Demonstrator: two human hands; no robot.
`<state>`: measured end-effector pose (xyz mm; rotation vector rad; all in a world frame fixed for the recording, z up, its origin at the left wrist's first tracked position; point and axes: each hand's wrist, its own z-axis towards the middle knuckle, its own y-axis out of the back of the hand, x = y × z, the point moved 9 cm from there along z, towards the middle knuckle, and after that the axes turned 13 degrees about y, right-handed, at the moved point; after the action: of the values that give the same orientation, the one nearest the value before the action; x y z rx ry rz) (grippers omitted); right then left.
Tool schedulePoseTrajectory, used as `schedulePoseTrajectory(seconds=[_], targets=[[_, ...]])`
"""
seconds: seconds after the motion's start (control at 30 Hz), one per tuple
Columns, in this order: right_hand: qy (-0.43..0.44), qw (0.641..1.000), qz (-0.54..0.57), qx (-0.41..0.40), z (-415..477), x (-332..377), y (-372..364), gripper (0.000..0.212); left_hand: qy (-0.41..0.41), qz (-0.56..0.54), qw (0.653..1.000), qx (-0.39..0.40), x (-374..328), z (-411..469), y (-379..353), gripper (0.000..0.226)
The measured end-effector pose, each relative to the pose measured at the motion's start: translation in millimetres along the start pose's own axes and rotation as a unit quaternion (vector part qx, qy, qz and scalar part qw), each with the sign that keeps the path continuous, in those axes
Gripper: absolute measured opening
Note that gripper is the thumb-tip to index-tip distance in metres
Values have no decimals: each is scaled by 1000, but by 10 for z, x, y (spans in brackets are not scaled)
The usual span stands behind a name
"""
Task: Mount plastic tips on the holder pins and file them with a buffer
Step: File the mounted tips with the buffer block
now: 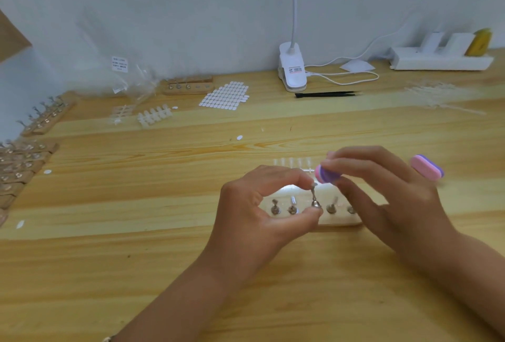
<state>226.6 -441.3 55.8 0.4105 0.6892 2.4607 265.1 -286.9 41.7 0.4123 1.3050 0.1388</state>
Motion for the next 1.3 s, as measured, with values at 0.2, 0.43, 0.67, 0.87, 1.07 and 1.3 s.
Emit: schedulePoseTrajectory(seconds=[0.2, 0.43, 0.67, 0.87, 1.07, 1.3], targets=[[25, 999, 16, -35, 4, 183, 2, 27, 5, -54, 998, 29, -23, -10, -22, 28], [20, 997, 16, -68, 8, 189, 59, 26, 3, -98, 994, 50, -32, 5, -38, 28], [13, 996, -21, -87, 1, 184, 120, 27, -2, -121, 991, 55, -11, 23, -41, 28], [-15, 997, -30, -70, -19, 68, 102, 32, -2, -116, 992, 53, -13, 14, -39, 26], [3, 998, -35, -50, -37, 78, 53, 29, 0, -126, 990, 65, -12, 5, -60, 24], [23, 997, -23, -68, -8, 243, 55, 24, -3, -119, 990, 73, -22, 8, -78, 25]])
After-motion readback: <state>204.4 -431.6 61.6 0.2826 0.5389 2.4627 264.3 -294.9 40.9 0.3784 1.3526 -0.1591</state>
